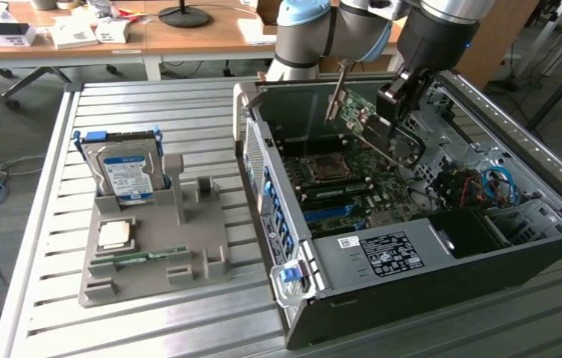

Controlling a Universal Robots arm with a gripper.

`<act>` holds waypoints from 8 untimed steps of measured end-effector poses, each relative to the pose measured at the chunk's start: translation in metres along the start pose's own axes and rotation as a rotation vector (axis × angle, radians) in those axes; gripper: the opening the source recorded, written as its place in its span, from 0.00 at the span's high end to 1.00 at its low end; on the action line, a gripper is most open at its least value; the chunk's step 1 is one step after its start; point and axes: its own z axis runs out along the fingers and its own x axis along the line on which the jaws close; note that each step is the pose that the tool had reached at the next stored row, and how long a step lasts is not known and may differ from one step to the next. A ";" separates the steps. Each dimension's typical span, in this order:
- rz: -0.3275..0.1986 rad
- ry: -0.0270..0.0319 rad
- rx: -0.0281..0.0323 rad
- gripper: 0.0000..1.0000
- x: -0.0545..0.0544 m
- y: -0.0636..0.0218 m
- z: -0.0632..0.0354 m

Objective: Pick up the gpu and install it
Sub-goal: 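Insert the gpu into the slot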

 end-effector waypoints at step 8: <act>-0.145 0.0102 -0.0028 0.74 0.000 -0.0001 0.0008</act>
